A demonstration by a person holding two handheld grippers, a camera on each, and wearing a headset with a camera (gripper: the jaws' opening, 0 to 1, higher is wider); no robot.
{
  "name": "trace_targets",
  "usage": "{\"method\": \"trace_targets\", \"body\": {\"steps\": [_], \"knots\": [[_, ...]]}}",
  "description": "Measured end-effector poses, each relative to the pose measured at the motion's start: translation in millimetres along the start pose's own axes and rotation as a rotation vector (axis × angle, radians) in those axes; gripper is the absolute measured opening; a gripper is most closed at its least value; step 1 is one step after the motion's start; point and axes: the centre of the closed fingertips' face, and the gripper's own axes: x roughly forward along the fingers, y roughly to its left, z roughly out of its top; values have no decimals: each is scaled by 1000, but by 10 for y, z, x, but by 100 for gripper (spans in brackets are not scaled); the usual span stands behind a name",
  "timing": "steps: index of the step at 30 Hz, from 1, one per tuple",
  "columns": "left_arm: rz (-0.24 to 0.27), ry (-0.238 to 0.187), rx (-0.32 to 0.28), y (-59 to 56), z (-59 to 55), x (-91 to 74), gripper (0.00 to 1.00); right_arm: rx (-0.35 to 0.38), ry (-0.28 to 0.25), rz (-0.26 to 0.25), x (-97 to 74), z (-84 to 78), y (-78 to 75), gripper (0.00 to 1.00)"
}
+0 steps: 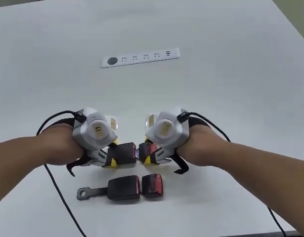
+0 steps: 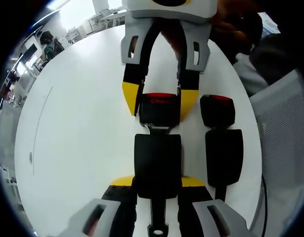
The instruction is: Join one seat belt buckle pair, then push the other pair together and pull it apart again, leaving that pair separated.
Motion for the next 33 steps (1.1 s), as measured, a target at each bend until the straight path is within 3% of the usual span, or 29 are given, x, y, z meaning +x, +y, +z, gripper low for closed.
{"method": "trace_targets", "body": {"steps": [4, 10, 17, 33], "knots": [[-3, 0, 0, 8, 4, 3, 32, -1, 19, -6, -43, -68, -7, 33], [1, -1, 2, -1, 18, 2, 32, -3, 6, -6, -98, -130, -5, 35], [-1, 14, 6, 1, 27, 11, 32, 20, 42, -30, -333, -437, -77, 35], [14, 22, -44, -19, 34, -1, 33, 36, 148, -58, -835, -1064, -17, 36]]}}
